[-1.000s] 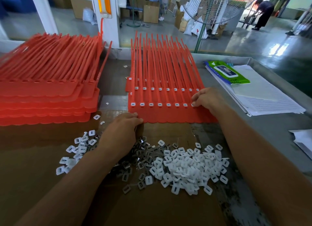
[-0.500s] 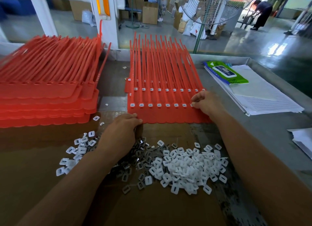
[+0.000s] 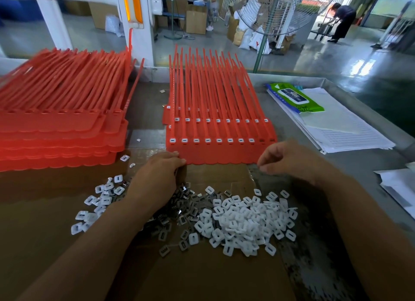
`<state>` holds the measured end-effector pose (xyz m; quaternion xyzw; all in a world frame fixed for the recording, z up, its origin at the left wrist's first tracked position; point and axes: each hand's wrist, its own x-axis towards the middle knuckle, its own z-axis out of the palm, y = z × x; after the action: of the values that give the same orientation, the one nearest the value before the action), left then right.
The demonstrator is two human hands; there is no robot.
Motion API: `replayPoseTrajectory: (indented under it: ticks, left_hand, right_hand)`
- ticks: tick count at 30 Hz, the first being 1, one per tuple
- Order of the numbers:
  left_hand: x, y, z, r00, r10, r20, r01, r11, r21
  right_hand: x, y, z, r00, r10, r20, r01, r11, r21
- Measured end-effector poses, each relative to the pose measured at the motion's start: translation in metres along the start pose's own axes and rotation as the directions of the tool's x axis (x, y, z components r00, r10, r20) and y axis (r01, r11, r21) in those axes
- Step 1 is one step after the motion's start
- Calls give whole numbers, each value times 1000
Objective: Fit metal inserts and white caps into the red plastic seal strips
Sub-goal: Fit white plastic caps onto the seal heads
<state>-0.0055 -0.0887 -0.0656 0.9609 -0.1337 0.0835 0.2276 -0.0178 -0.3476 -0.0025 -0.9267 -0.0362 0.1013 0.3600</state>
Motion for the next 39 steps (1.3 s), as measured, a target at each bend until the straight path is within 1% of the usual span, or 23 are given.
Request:
replayPoseTrajectory:
  ticks: [2,3,8,16,23,25,28,30,36,39]
  left_hand:
    - [0,0,0,1000,-2,3,2,1000,-1]
    - [0,0,0,1000,-3,4,3,1000,-3]
    - [-1,1,-2,1000,-2,2,2,1000,-1]
    - [-1,1,-3,1000,-7,14,7,1000,-5]
    - [-1,2,-3,1000,-10,11,10,1000,-1]
    - [-1,1,-2,1000,-10,10,10,1000,-3]
    - [-1,0,-2,1000,-4,5,4,1000,-14]
    - [0,0,-1,1000,1,6,-1,1000,-13]
    - [0,0,-1,1000,5,7,-5,1000,-6]
    - [1,0,-1,1000,1,8,-1,1000,-8]
  right_hand:
    - [-8,3,4,999,-8,43,12,996,-89]
    - [-12,6,6,998,-3,66,9,995,-103]
    - [-16,11,16,990,39,132,-28,996,-84]
    - [-16,12,21,995,14,98,-10,999,-37]
    - [-15,13,25,998,-1,62,9,990,-140]
    - [-16,14,25,1000,-26,8,26,994,-109]
    - [-15,14,25,978,-50,-200,52,999,3]
    - [-13,13,25,958,-42,-283,59,997,50]
    - [-13,14,25,954,-55,-294,79,995,68]
    - [-11,15,25,943,-38,-331,102,978,181]
